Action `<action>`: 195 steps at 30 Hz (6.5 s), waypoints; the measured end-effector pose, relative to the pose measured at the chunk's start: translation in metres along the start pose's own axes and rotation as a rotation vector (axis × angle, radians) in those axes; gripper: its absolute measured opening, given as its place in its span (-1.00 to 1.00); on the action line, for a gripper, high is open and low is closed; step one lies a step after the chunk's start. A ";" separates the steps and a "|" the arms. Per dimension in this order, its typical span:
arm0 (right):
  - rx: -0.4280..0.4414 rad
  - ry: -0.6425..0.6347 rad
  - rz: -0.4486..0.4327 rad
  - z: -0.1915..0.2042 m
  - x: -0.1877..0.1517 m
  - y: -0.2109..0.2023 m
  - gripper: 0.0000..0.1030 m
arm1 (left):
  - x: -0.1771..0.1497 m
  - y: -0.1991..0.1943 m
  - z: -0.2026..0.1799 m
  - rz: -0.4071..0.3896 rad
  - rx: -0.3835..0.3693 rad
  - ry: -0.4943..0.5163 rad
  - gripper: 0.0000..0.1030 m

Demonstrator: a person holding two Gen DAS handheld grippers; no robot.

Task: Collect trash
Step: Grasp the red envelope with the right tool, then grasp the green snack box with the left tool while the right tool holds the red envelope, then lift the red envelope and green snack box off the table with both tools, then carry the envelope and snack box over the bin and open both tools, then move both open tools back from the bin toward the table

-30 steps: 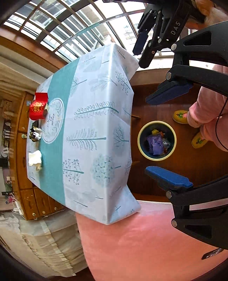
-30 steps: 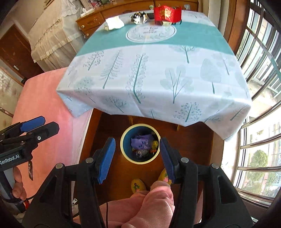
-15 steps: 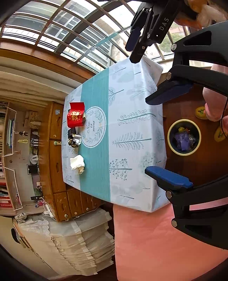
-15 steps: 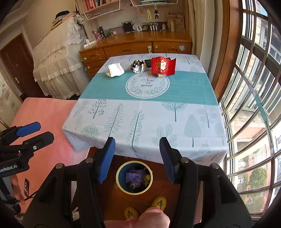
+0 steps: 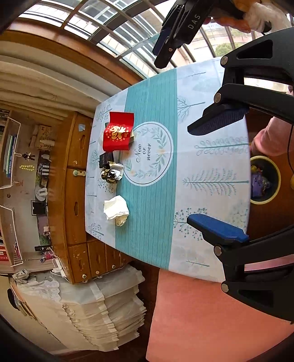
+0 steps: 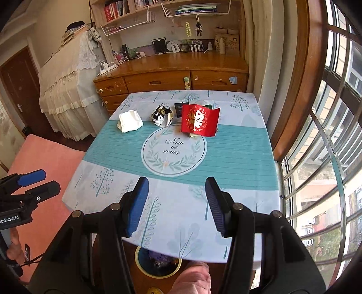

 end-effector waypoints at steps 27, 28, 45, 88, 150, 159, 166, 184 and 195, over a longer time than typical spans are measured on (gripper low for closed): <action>0.234 0.021 0.291 -0.121 0.135 0.350 -0.95 | 0.163 0.281 -0.087 0.243 0.019 -0.057 0.42; 0.253 0.016 0.278 -0.118 0.136 0.347 -0.98 | 0.165 0.280 -0.086 0.240 0.018 -0.060 0.42; 0.256 0.252 0.016 -0.189 0.191 0.263 -1.00 | 0.194 0.290 -0.120 0.259 -0.058 -0.023 0.57; 0.174 0.279 0.213 -0.206 0.114 0.346 -1.00 | 0.186 0.361 -0.148 0.244 -0.379 -0.140 -0.71; 0.033 -0.082 0.681 0.078 -0.524 0.282 -1.00 | -0.509 0.322 0.087 0.471 -0.185 -0.176 -0.98; 0.019 -0.102 0.690 0.077 -0.548 0.337 -1.00 | -0.511 0.378 0.100 0.474 -0.152 -0.181 -0.75; 0.022 -0.107 0.731 0.074 -0.538 0.359 -1.00 | -0.506 0.390 0.115 0.491 -0.168 -0.236 0.28; 0.039 -0.086 0.668 0.105 -0.480 0.305 0.00 | -0.466 0.275 0.122 0.440 -0.142 -0.314 0.39; 0.047 -0.131 0.646 0.134 -0.418 0.204 0.00 | -0.423 0.148 0.129 0.380 -0.095 -0.327 0.39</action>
Point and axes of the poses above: each gripper's, at about its wrist camera, not at the fingertips, and y roughly the way its jaws point, z to its left, x to its top, the point moved 6 cm from there along y, roughly the way its jaws point, and after that the axes turned 2 degrees about -x, right-handed, at the moved point
